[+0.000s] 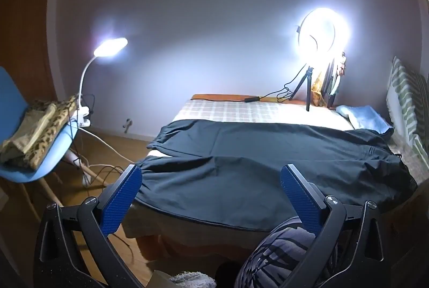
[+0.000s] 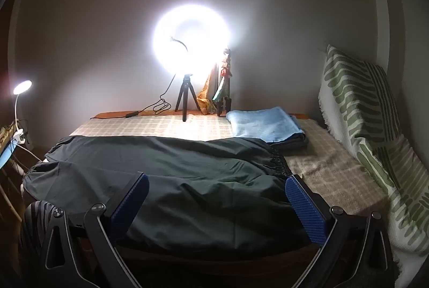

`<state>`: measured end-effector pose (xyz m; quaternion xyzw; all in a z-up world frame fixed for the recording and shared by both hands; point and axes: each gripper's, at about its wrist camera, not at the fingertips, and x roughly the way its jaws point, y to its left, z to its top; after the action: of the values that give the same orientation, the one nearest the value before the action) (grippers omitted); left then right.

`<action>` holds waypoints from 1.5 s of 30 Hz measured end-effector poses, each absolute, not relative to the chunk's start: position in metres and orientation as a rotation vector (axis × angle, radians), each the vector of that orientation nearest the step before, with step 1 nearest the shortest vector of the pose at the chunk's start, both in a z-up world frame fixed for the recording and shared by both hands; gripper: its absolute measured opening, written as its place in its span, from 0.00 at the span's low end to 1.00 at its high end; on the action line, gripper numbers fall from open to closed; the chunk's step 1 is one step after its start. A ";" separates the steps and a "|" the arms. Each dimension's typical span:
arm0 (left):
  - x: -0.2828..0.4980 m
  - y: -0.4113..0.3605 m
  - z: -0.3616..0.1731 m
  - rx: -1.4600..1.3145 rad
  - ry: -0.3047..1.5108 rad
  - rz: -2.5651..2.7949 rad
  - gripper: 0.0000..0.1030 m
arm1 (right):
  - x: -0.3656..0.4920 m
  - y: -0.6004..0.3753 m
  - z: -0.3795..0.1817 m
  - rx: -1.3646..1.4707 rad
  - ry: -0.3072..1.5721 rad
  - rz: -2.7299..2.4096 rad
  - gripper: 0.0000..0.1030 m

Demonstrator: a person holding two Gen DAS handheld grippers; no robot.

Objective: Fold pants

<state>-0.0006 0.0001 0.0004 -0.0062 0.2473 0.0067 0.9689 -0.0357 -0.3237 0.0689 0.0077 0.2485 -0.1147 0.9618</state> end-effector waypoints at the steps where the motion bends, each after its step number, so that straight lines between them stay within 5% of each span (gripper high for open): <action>1: -0.001 0.000 0.001 -0.010 0.495 0.017 1.00 | -0.035 -0.323 0.069 0.015 0.501 -0.232 1.00; 45: 0.013 -0.013 -0.006 0.004 0.507 -0.033 1.00 | -0.025 -0.331 0.064 0.035 0.495 -0.288 1.00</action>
<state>0.0129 -0.0131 -0.0061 0.0022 0.2507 -0.0162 0.9679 -0.0246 -0.3307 0.0637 0.0175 0.2442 -0.1421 0.9591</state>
